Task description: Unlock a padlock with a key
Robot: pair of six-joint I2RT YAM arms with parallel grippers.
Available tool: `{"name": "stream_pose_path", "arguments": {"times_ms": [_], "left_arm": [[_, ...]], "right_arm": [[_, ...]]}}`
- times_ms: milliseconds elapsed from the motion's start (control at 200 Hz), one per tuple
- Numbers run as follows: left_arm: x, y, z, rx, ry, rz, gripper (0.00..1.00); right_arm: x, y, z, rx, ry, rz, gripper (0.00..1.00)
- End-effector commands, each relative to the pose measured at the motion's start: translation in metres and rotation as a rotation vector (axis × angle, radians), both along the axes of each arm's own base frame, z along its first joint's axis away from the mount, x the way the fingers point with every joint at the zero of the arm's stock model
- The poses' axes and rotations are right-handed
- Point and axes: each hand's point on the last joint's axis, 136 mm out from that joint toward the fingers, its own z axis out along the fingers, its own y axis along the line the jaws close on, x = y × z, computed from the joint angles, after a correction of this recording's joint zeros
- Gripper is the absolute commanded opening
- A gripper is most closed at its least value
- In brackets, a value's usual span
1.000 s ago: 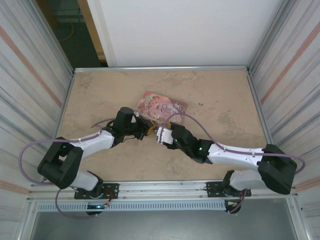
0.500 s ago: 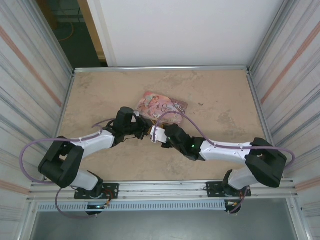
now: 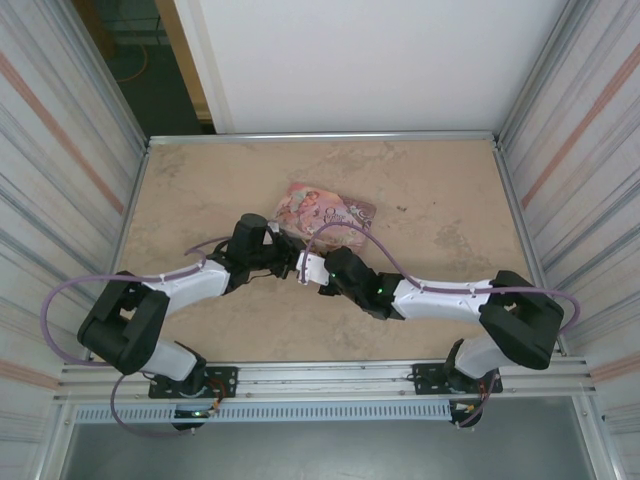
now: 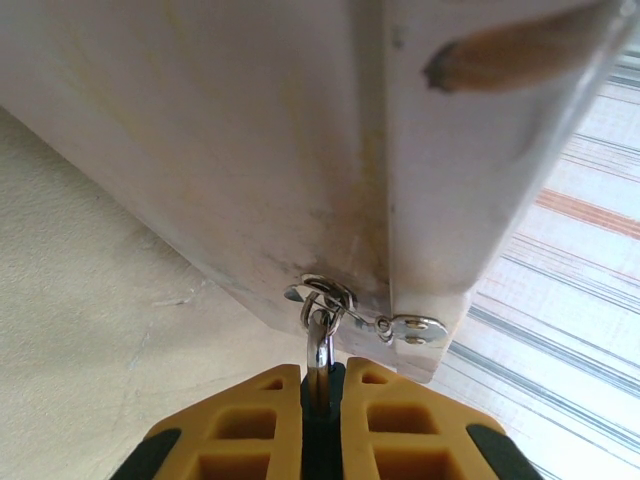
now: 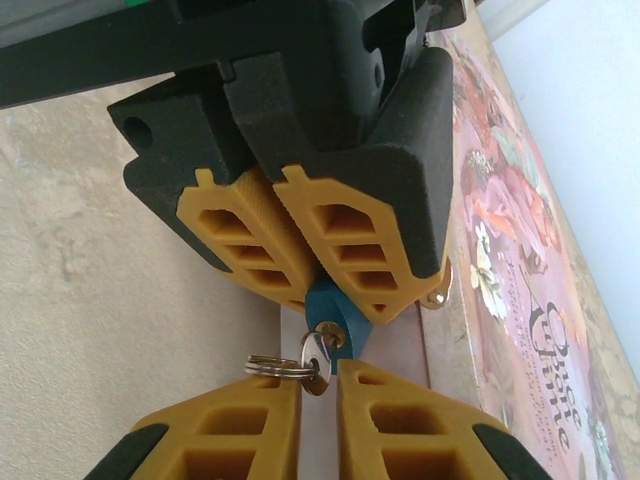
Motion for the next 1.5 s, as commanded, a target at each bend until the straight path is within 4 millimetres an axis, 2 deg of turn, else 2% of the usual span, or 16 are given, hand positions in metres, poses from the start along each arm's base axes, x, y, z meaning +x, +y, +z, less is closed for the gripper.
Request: {"name": "stream_pose_path", "arguments": {"times_ms": [0, 261, 596, 721, 807, 1202, 1498], "left_arm": [[0.005, -0.006, 0.015, -0.050, -0.042, -0.019, 0.00], [0.004, -0.008, 0.014, -0.056, -0.039, -0.023, 0.00], [0.003, -0.009, 0.011, -0.061, -0.035, -0.024, 0.00], [0.002, -0.009, 0.010, -0.061, -0.033, -0.025, 0.00], [0.002, -0.009, 0.010, -0.062, -0.034, -0.023, 0.00], [-0.002, -0.010, 0.005, -0.060, -0.026, -0.013, 0.00], [-0.016, -0.018, -0.002, -0.053, -0.010, -0.021, 0.00]], "right_arm": [[0.005, 0.012, 0.015, 0.060, -0.017, -0.013, 0.13], [0.007, 0.015, 0.015, 0.086, -0.018, -0.035, 0.08], [0.008, 0.022, 0.014, 0.117, -0.015, -0.043, 0.08], [0.008, 0.023, 0.015, 0.132, -0.010, -0.043, 0.00], [0.008, 0.023, 0.015, 0.146, 0.000, -0.054, 0.00], [0.015, 0.020, 0.025, 0.423, 0.157, -0.231, 0.00], [0.008, 0.007, 0.001, 0.419, 0.213, -0.245, 0.00]]}}
